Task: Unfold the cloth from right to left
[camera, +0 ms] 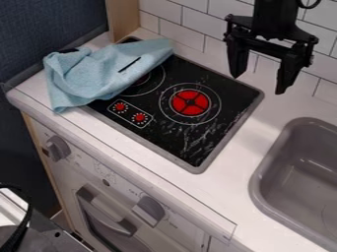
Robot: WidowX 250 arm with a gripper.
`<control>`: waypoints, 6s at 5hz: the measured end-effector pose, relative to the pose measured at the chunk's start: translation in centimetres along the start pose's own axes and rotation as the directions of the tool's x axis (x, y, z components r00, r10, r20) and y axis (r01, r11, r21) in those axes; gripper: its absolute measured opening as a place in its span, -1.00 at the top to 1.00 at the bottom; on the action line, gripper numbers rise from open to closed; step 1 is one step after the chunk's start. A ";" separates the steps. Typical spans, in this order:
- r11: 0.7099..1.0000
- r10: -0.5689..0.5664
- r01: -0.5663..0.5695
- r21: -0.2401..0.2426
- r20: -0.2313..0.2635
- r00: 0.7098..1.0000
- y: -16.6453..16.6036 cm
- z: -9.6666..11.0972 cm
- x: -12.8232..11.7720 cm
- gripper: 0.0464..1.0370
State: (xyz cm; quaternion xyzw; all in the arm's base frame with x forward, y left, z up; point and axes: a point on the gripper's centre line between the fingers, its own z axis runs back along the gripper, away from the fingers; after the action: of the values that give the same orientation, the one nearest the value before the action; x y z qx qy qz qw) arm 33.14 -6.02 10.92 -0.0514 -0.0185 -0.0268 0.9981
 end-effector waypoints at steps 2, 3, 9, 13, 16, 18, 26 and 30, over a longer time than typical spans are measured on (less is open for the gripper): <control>0.997 0.061 -0.059 0.053 -0.053 0.997 2.7 -1.4 -1.0 -0.93; 0.986 0.147 -0.144 0.089 -0.019 0.989 6.9 0.0 -1.6 -0.93; 0.891 0.431 -0.427 0.153 0.006 0.902 22.4 -5.9 -0.3 -0.85; 0.889 0.452 -0.445 0.107 -0.060 0.890 22.5 -5.4 -0.3 0.96; 0.885 0.431 -0.436 0.165 0.069 0.900 25.2 1.3 0.8 0.98; 0.869 0.419 -0.428 0.249 0.091 0.903 29.4 5.1 -0.4 0.98; 0.847 0.502 -0.489 0.209 -0.007 0.865 28.2 -1.3 -12.0 0.13; 0.794 0.534 -0.568 0.215 0.197 0.822 22.2 7.1 -10.8 -0.93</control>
State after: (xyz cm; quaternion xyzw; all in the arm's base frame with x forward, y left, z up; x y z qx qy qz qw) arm 23.40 17.32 15.26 0.0772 -0.0690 0.2715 0.9569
